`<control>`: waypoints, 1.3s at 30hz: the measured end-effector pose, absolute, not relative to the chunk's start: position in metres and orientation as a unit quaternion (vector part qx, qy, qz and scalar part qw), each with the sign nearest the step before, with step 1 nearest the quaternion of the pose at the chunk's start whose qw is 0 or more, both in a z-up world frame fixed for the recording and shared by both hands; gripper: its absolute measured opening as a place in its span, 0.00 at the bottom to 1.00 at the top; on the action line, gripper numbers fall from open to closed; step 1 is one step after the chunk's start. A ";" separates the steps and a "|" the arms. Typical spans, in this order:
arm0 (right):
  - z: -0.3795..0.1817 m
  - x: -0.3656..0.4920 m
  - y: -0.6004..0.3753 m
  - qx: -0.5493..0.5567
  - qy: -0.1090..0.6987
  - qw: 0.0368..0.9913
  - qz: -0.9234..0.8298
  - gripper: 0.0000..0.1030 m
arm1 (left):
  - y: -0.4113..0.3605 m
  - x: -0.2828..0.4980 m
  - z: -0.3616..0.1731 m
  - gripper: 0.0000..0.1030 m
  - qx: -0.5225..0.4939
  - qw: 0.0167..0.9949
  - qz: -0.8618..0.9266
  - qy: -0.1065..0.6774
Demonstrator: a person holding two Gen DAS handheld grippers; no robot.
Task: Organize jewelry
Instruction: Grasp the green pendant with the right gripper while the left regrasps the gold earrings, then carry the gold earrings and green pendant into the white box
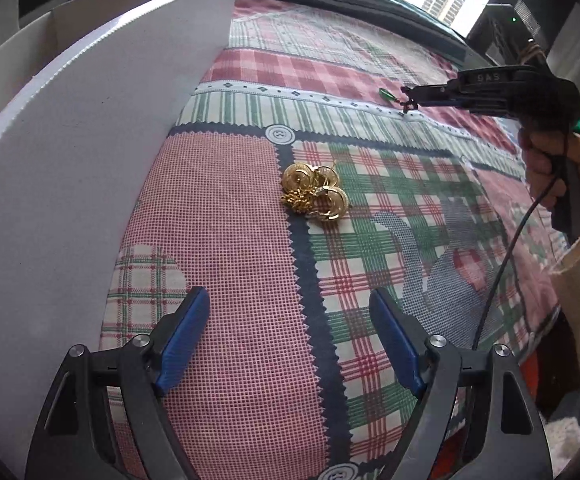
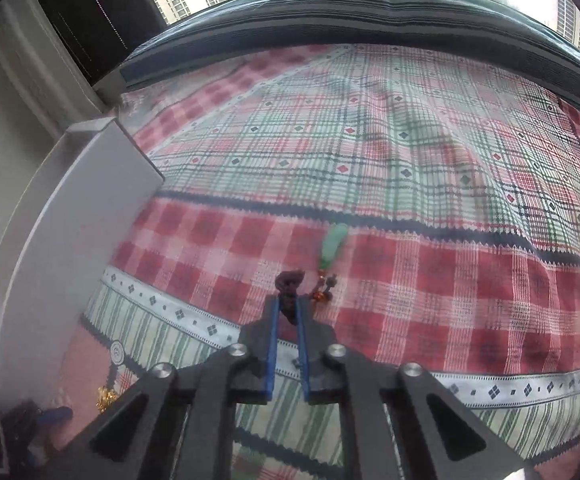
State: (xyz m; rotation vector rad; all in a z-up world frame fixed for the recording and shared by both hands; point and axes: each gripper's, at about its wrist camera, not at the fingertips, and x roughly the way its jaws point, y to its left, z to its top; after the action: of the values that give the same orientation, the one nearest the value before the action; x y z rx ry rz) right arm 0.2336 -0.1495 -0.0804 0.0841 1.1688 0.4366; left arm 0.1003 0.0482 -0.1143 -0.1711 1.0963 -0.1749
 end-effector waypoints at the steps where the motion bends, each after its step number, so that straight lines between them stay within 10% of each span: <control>1: -0.077 0.216 -0.155 0.051 0.551 0.804 0.218 0.09 | 0.045 0.103 -0.114 0.81 -0.076 0.847 -0.087 0.519; 11: -0.085 0.070 -0.198 0.071 0.554 0.802 0.210 0.15 | 0.001 0.158 -0.124 0.81 0.033 0.864 -0.063 0.499; 14: -0.083 0.047 -0.207 0.039 0.541 0.817 0.195 0.63 | -0.003 0.162 -0.125 0.67 0.039 0.871 -0.069 0.485; 15: -0.081 0.041 -0.209 0.031 0.533 0.823 0.194 0.64 | -0.004 0.163 -0.124 0.54 0.040 0.873 -0.069 0.481; 25: -0.096 0.053 -0.173 -0.054 0.515 0.830 0.207 0.62 | 0.003 0.151 -0.108 0.15 -0.003 0.872 -0.096 0.480; 27: -0.102 0.056 -0.167 -0.075 0.519 0.829 0.193 0.15 | 0.007 0.143 -0.097 0.15 -0.020 0.871 -0.107 0.480; 28: -0.098 0.055 -0.168 -0.074 0.520 0.829 0.189 0.12 | 0.008 0.139 -0.092 0.14 -0.026 0.870 -0.113 0.478; 39: -0.017 0.041 -0.192 0.022 0.477 0.848 0.230 0.12 | 0.047 0.098 -0.019 0.14 -0.149 0.866 -0.162 0.449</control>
State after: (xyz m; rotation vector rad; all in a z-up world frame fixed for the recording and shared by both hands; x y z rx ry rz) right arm 0.0413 -0.1921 -0.0169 0.0456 1.0067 0.4858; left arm 0.0984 0.0473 -0.0189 -0.3130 0.9405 -0.3385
